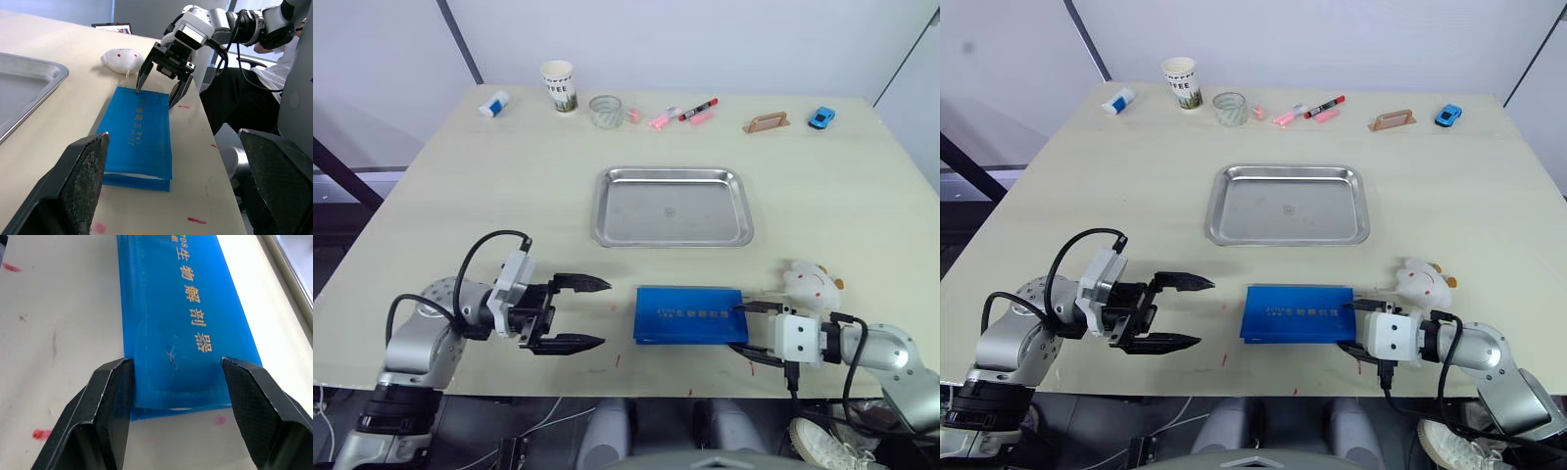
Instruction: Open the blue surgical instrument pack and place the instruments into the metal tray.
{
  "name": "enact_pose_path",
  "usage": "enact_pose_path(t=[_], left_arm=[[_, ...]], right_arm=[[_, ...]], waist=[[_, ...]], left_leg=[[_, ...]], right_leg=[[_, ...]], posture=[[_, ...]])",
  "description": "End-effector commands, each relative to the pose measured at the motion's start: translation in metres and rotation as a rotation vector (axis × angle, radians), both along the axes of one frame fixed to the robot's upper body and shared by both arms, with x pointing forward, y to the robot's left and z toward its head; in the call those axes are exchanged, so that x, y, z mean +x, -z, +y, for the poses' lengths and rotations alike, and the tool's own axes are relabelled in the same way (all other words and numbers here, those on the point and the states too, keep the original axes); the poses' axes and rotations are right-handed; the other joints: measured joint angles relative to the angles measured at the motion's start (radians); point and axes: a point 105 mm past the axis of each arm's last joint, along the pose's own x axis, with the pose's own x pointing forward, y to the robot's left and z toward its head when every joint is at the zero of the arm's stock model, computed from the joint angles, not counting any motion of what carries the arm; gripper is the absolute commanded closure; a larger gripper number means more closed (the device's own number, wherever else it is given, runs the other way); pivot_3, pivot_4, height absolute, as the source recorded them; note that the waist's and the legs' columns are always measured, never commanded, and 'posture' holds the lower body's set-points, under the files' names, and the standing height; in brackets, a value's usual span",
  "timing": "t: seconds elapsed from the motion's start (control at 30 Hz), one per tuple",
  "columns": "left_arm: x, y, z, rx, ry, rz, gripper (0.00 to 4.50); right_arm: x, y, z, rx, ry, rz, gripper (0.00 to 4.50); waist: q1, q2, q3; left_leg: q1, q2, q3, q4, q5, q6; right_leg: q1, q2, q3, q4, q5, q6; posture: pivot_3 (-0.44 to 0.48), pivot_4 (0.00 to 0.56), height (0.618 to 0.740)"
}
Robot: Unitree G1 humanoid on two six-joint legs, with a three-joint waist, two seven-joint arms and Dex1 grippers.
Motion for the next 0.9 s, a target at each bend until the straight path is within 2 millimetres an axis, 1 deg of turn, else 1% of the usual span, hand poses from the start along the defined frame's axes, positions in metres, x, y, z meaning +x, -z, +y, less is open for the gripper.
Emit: enact_pose_path(t=[0.03, 0.1, 0.13, 0.27, 0.37, 0.5, 0.63, 0.67, 0.77, 0.83, 0.9], left_arm=[[-0.004, 0.0, 0.0, 0.0, 0.037, -0.019, 0.0], [-0.004, 0.001, 0.0, -0.001, 0.036, -0.02, 0.0], [-0.004, 0.001, 0.0, -0.001, 0.036, -0.02, 0.0], [-0.005, 0.005, 0.002, -0.004, 0.03, -0.008, 0.0], [-0.006, 0.006, 0.002, -0.01, 0.023, -0.002, 0.0], [-0.003, 0.004, 0.004, -0.042, -0.021, 0.011, 0.0], [0.0, 0.001, 0.006, -0.065, -0.055, 0.019, 0.0], [0.002, -0.001, 0.007, -0.082, -0.068, 0.023, 0.0], [0.005, -0.007, 0.008, -0.117, -0.098, 0.015, 0.0], [0.006, -0.008, 0.008, -0.122, -0.102, 0.013, 0.0], [0.006, -0.008, 0.009, -0.12, -0.104, 0.008, 0.0]], right_arm=[[0.001, -0.008, 0.003, 0.026, -0.014, -0.027, 3.01], [0.002, -0.006, 0.003, 0.021, -0.015, -0.028, 3.91], [0.002, -0.004, 0.002, 0.018, -0.015, -0.026, 4.44], [0.003, -0.002, 0.002, 0.03, -0.008, -0.013, 4.48], [0.003, -0.003, 0.002, 0.039, -0.017, -0.014, 4.48], [0.0, -0.032, 0.005, 0.115, -0.059, 0.044, 4.48], [0.0, -0.055, 0.005, 0.161, -0.082, 0.16, 4.48], [0.0, -0.06, 0.005, 0.166, -0.089, 0.212, 4.48], [0.003, -0.069, 0.002, 0.165, -0.084, 0.349, 4.48], [0.004, -0.072, 0.001, 0.165, -0.071, 0.398, 4.48], [0.014, -0.073, -0.007, 0.105, -0.025, 0.462, 4.48]], waist=[[0.0, 0.0, 0.0], [0.0, 0.0, 0.0], [0.0, 0.0, 0.0], [0.0, 0.0, 0.0], [0.0, 0.0, 0.0], [0.001, 0.0, 0.0], [0.0, 0.0, 0.0], [0.0, 0.0, 0.0], [0.0, 0.0, 0.0], [0.0, 0.0, 0.0], [-0.001, 0.001, 0.0]], left_leg=[[0.0, 0.0, 0.0, 0.0, 0.0, 0.0], [0.0, 0.0, 0.0, 0.0, 0.0, 0.0], [0.0, 0.0, 0.0, 0.0, 0.0, 0.0], [0.0, 0.0, 0.0, 0.0, 0.0, 0.0], [0.0, 0.0, 0.0, 0.0, 0.0, 0.0], [0.0, 0.0, 0.0, 0.0, 0.0, 0.0], [0.0, 0.0, 0.0, 0.0, 0.0, 0.0], [0.0, 0.0, 0.0, 0.0, 0.0, 0.0], [0.0, 0.0, 0.0, 0.0, 0.0, 0.0], [0.0, 0.0, -0.001, 0.0, 0.0, 0.0], [0.0, 0.0, -0.001, 0.0, 0.0, 0.0]], right_leg=[[0.0, 0.0, 0.0, 0.0, 0.0, 0.0], [0.0, 0.0, 0.0, 0.0, 0.0, 0.0], [0.0, 0.0, 0.0, 0.0, 0.0, 0.0], [0.0, 0.0, 0.0, 0.0, 0.0, 0.0], [0.0, 0.0, 0.0, 0.0, 0.0, 0.0], [0.0, 0.0, 0.0, 0.0, 0.0, 0.0], [0.0, 0.0, 0.0, 0.0, 0.0, 0.0], [0.0, 0.0, 0.0, 0.0, 0.0, 0.0], [0.0, -0.001, 0.0, 0.0, 0.0, 0.0], [0.0, -0.001, -0.001, 0.0, 0.0, 0.0], [0.0, -0.001, -0.001, 0.0, 0.0, 0.0]], posture=[[0.0, 0.15, 0.74], [0.0, 0.15, 0.74], [0.0, 0.15, 0.74], [0.0, 0.15, 0.74], [0.0, 0.15, 0.74], [0.0, 0.15, 0.74], [0.0, 0.15, 0.74], [0.0, 0.15, 0.74], [0.0, 0.15, 0.74], [0.0, 0.15, 0.74], [0.0, 0.15, 0.74]])
